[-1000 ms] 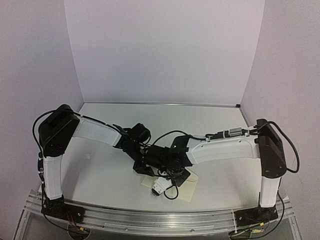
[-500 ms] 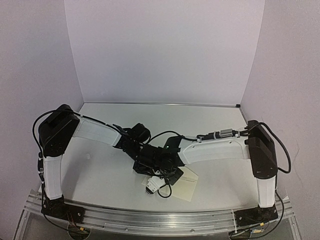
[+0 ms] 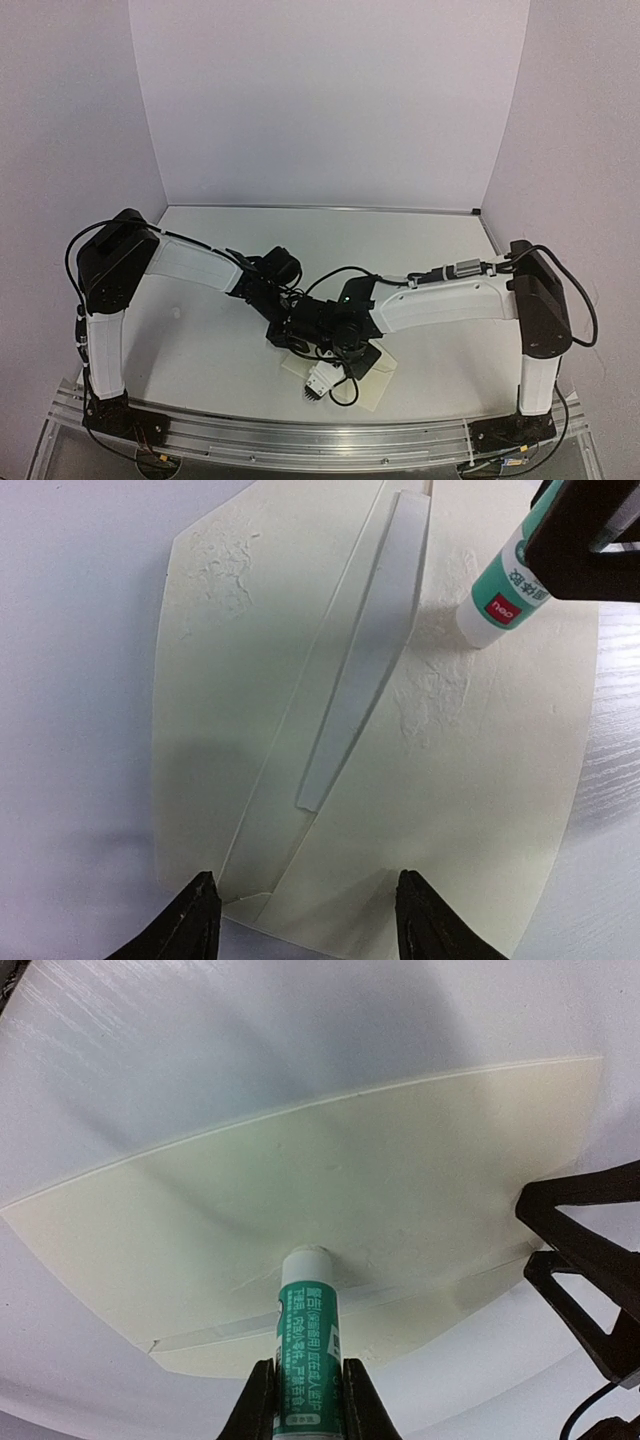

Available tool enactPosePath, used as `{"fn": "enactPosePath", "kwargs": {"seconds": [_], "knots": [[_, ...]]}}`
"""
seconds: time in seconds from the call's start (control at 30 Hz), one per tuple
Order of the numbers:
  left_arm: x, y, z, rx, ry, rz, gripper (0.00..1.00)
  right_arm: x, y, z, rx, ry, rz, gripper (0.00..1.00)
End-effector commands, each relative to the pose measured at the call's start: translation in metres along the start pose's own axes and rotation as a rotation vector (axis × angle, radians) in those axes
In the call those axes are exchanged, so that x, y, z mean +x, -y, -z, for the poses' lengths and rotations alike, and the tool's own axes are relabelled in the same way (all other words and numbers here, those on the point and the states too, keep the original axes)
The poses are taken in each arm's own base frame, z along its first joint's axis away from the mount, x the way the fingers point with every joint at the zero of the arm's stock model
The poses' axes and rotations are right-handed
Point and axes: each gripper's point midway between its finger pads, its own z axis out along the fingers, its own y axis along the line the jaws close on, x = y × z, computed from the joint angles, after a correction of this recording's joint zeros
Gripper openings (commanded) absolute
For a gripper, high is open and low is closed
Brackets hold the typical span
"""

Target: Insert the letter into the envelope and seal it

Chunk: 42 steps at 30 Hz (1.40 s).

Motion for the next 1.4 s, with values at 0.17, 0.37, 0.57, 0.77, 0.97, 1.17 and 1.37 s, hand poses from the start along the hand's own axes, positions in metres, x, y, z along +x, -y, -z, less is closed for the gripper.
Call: {"fn": "enactPosePath", "kwargs": {"seconds": [0.17, 0.37, 0.57, 0.77, 0.97, 1.17, 1.37], "knots": [[0.065, 0.031, -0.022, 0.086, -0.214, 0.048, 0.59, -0.008, 0.042, -0.020, 0.058, -0.021, -0.039, 0.00], [0.067, 0.031, -0.022, 0.085, -0.220, 0.045, 0.59, -0.012, 0.059, -0.023, 0.095, -0.010, -0.048, 0.00], [0.069, 0.031, -0.023, 0.083, -0.228, 0.040, 0.59, 0.004, 0.026, -0.014, 0.055, -0.037, -0.015, 0.00], [0.070, 0.030, -0.024, 0.080, -0.231, 0.040, 0.59, 0.012, -0.014, 0.005, -0.031, -0.037, -0.013, 0.00], [0.070, 0.030, -0.024, 0.077, -0.233, 0.038, 0.59, 0.010, -0.028, 0.006, -0.072, -0.024, -0.013, 0.00], [0.069, 0.029, -0.024, 0.077, -0.231, 0.039, 0.59, 0.000, -0.011, -0.007, -0.057, -0.013, -0.024, 0.00], [0.069, 0.029, -0.023, 0.077, -0.228, 0.040, 0.59, -0.008, 0.030, -0.029, 0.016, -0.021, -0.092, 0.00]]}}
